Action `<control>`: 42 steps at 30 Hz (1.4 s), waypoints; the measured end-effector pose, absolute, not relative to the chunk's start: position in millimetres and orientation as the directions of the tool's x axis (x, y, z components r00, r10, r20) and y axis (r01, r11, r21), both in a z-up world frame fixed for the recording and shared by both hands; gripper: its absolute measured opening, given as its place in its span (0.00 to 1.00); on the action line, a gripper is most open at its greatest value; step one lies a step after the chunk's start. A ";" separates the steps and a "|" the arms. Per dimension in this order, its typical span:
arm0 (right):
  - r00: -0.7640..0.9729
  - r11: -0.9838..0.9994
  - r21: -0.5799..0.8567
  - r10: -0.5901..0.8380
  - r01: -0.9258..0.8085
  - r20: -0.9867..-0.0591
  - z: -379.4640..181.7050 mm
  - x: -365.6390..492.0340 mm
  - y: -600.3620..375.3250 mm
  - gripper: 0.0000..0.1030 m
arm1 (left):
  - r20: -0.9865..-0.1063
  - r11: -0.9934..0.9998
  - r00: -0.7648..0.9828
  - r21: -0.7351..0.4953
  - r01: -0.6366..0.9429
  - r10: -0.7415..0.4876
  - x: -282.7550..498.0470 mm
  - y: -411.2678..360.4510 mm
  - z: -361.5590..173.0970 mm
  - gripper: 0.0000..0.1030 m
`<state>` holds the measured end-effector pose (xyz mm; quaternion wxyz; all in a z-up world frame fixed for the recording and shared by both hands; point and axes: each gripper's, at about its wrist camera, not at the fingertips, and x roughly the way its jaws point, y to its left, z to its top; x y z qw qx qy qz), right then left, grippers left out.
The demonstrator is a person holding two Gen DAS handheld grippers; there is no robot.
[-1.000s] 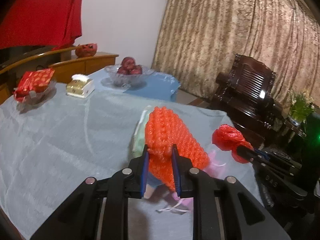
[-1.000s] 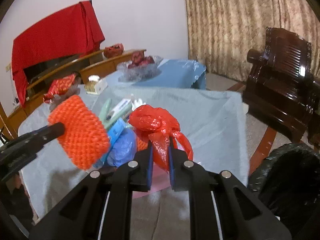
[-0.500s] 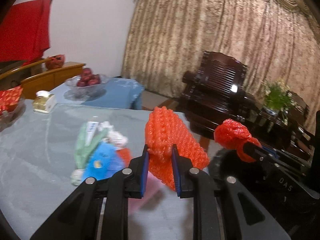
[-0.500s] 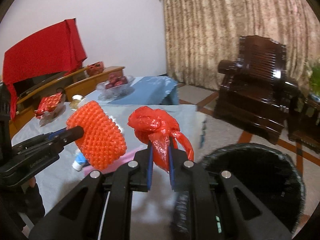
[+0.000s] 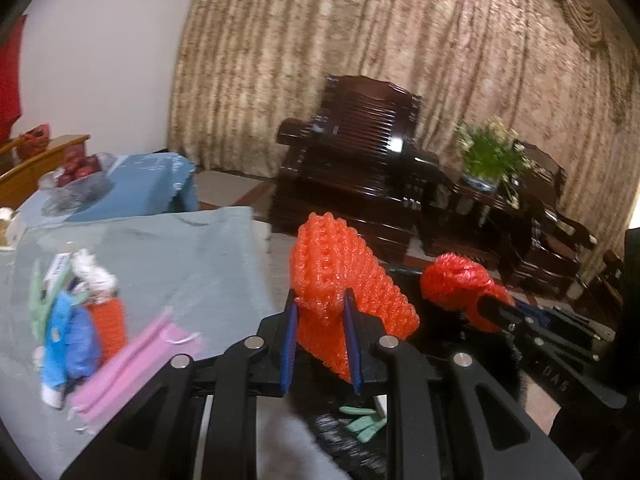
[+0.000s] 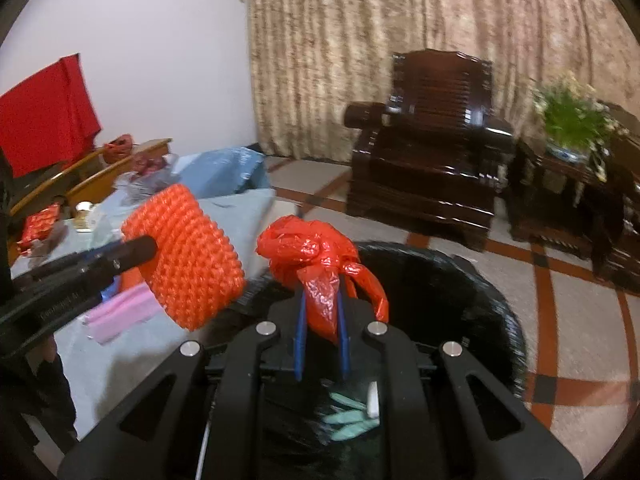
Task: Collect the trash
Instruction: 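Move net and red bag over the bin and release both, then return both grippers to the table above the remaining trash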
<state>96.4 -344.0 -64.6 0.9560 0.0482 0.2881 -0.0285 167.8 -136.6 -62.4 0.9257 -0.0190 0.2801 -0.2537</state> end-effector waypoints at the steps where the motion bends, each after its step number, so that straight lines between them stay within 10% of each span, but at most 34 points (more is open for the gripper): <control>1: 0.827 0.992 0.076 -0.040 0.099 -0.560 -68.5 93.6 -351.7 0.12 | -0.511 0.865 0.708 -0.175 0.469 -0.487 167.8 -143.5 -63.5 0.21; 11: 0.790 0.979 0.064 -0.118 0.195 -0.601 -95.0 79.1 -392.2 0.18 | -0.562 0.823 0.630 -0.178 0.540 -0.535 170.4 -193.8 -85.2 0.33; 21: 0.798 0.965 0.052 -0.183 0.258 -0.575 -98.6 69.6 -394.5 0.91 | -0.575 0.846 0.645 -0.179 0.502 -0.504 172.3 -174.9 -87.6 0.77; 42: 0.839 0.996 0.091 0.061 -0.014 -0.540 -71.4 113.5 -260.3 0.93 | -0.507 0.975 0.833 -0.097 0.202 -0.223 151.4 8.4 -63.8 0.88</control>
